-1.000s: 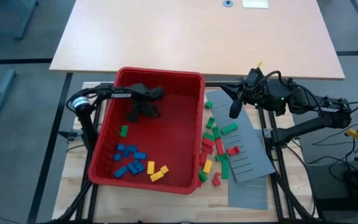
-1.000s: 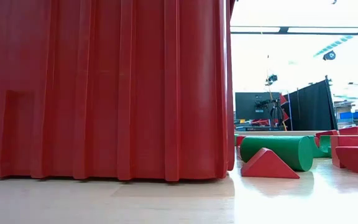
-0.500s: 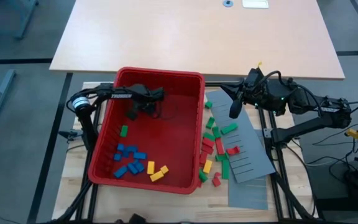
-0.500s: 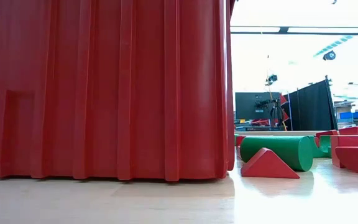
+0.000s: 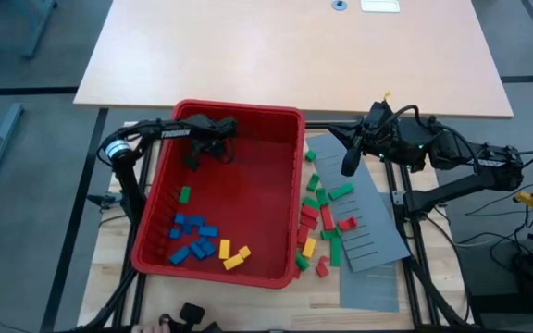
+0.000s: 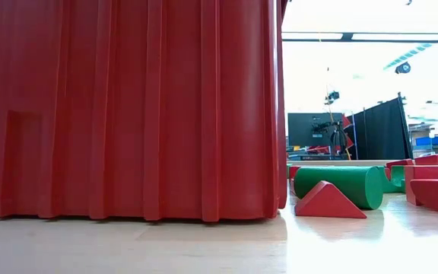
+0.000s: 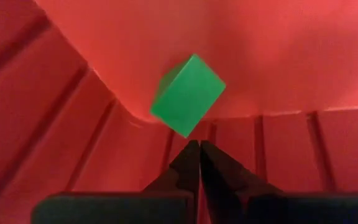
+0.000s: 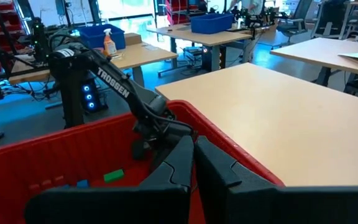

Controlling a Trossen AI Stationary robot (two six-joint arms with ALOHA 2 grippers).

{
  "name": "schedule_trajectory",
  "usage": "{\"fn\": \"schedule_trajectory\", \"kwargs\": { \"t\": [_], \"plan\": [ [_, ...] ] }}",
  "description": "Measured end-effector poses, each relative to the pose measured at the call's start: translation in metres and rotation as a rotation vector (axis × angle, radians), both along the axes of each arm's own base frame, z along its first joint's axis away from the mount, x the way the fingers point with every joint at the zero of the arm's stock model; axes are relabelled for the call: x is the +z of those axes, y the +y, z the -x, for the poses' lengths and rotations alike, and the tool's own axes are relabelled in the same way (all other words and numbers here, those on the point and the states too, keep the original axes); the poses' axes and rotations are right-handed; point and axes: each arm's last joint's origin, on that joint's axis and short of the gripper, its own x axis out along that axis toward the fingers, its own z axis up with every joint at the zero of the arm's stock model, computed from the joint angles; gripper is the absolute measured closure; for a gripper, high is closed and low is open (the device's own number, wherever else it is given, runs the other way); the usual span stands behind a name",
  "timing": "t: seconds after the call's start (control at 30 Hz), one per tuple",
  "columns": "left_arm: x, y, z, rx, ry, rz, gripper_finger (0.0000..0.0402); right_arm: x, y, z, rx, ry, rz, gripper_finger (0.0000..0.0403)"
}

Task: Sort blocks

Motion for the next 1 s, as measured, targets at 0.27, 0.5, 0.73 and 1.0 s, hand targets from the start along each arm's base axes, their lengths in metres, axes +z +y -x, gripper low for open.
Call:
{"fn": "schedule_trajectory", "kwargs": {
  "t": [0.27,0.5,0.73,1.0],
  "plan": [
    [0.000,0.015,0.014,0.056,-0.001,0.008,0.0402,0.000,0.000,0.000,0.000,0.001,0.001,0.0403],
    [-0.009,0.016,0.012,0.056,-0.051,0.113,0.0402,0.000,0.000,0.000,0.000,0.001,0.002,0.0403],
    [-0.025,0.007,0.007,0.036,-0.014,0.239,0.0402,0.000,0.000,0.000,0.000,0.001,0.002,0.0403],
    [-0.020,-0.026,-0.020,-0.157,0.009,0.252,0.0402,0.000,0.000,0.000,-0.001,0.005,0.008,0.0403]
  ]
}}
